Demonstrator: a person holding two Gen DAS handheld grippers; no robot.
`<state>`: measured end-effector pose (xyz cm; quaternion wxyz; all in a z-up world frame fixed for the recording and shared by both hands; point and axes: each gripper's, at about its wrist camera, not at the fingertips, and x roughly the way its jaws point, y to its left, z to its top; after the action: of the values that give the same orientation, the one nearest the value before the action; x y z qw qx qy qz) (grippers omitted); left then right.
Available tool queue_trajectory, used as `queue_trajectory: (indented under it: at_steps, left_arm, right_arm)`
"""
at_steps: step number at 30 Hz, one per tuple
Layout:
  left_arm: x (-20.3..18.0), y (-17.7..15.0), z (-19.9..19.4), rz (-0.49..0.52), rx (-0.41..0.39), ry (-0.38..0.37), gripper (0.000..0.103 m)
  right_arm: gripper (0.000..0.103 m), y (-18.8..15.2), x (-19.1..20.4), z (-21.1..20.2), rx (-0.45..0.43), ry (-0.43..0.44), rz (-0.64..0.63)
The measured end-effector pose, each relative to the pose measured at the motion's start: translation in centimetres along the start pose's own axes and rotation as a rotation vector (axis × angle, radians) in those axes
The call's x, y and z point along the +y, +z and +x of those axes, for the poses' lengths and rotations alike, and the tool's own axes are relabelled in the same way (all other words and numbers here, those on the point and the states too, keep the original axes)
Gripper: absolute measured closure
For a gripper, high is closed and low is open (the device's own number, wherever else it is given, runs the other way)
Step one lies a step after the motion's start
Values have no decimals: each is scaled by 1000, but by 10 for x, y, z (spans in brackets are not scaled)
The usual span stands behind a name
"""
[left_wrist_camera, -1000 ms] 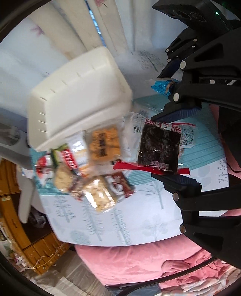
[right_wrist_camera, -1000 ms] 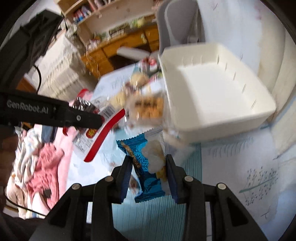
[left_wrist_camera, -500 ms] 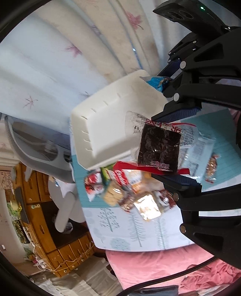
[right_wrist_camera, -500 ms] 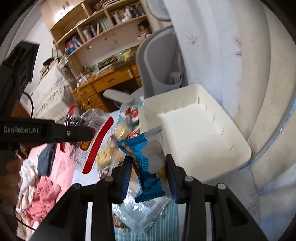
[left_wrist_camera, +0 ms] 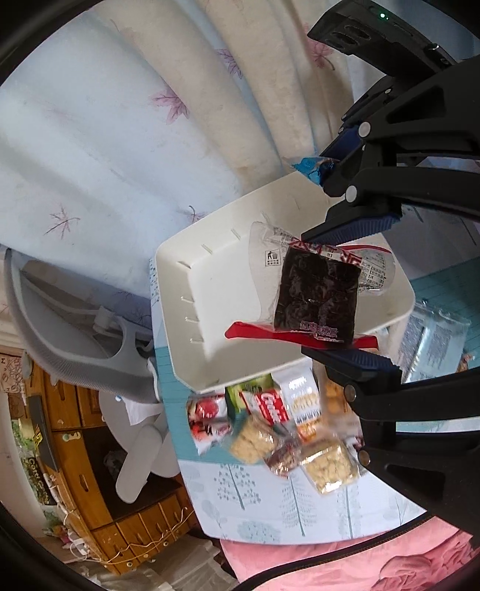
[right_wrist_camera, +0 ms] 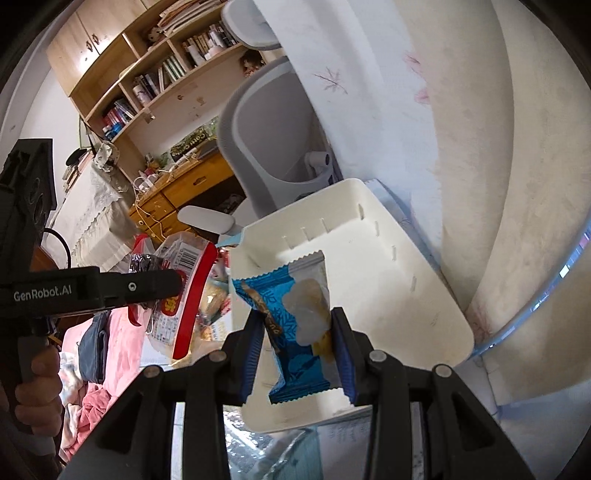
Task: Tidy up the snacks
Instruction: 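Carry both packs into the white basket and open both tools, then grasp the nut pack with left tool while right tool grasps the pale blue pack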
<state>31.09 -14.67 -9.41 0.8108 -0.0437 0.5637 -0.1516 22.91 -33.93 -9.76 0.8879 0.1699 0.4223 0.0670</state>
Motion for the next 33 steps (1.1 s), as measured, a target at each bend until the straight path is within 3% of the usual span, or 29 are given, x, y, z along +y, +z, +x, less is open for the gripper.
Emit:
queue_trajectory:
  at_steps: [5,7,8,11,21,26,33]
  left_arm:
    - [-9,5,18,-25,29,32,39]
    - [-8,5,17,-32,25,40,33]
    - [-8,5,15,-37,18,37,33]
    - [-6,1,8,-40,5,26,30]
    - [16,-31,-39,-22,-28,31,30]
    - [38,-64,-67,-4,-40,33,30]
    - [69,-114,-100,28,-48,37,30]
  right_arm:
    - [66,4,-12,10,28,-14,9]
    - [60,5,-15,12,38,-27,5]
    - [52,5,-17,13,42,-29,6]
    - [41,6,-20,11,37,-44,20]
    - [40,-10,1,-14,28,-37,62]
    - [30,-34,27,-34,-2,-32,69]
    - [29,-79,62,-56,-16,-29,114]
